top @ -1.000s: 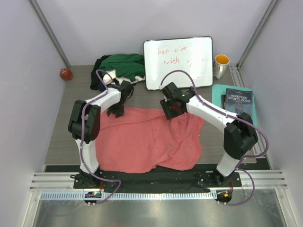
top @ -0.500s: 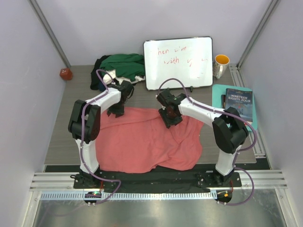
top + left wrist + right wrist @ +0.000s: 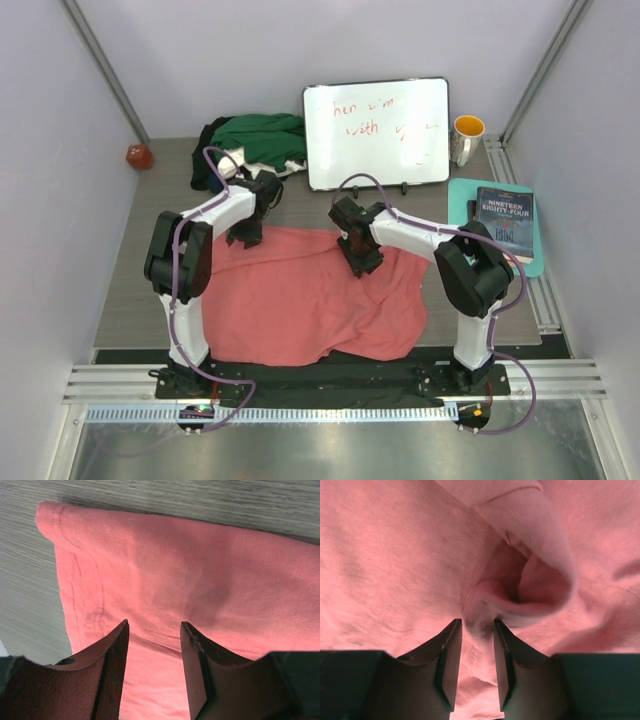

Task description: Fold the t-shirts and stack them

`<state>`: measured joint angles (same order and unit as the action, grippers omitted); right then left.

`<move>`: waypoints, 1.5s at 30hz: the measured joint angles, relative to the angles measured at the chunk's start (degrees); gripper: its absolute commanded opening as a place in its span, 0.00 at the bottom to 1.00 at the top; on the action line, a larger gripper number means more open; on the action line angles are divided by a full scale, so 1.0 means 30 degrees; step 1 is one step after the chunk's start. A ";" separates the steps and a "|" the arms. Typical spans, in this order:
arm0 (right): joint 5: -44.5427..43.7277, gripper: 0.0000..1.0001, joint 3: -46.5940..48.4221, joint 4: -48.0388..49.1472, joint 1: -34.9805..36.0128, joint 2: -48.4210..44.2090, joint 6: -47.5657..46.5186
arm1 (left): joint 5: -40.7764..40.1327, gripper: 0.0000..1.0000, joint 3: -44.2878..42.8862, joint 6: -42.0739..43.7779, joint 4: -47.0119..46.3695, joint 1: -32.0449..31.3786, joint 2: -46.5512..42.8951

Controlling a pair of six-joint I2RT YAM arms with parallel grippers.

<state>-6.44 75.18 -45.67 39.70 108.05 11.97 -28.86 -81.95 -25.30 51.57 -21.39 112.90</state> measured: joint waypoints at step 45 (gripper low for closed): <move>0.4801 0.24 -0.2317 -0.1428 0.0000 -0.4932 -0.0058 | -0.0007 0.46 -0.0015 0.0058 0.0036 -0.0175 0.0000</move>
<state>7.97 68.23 -49.95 39.70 93.25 11.79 -28.88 -82.00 -25.12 51.68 -21.91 112.90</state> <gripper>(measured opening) 0.200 0.463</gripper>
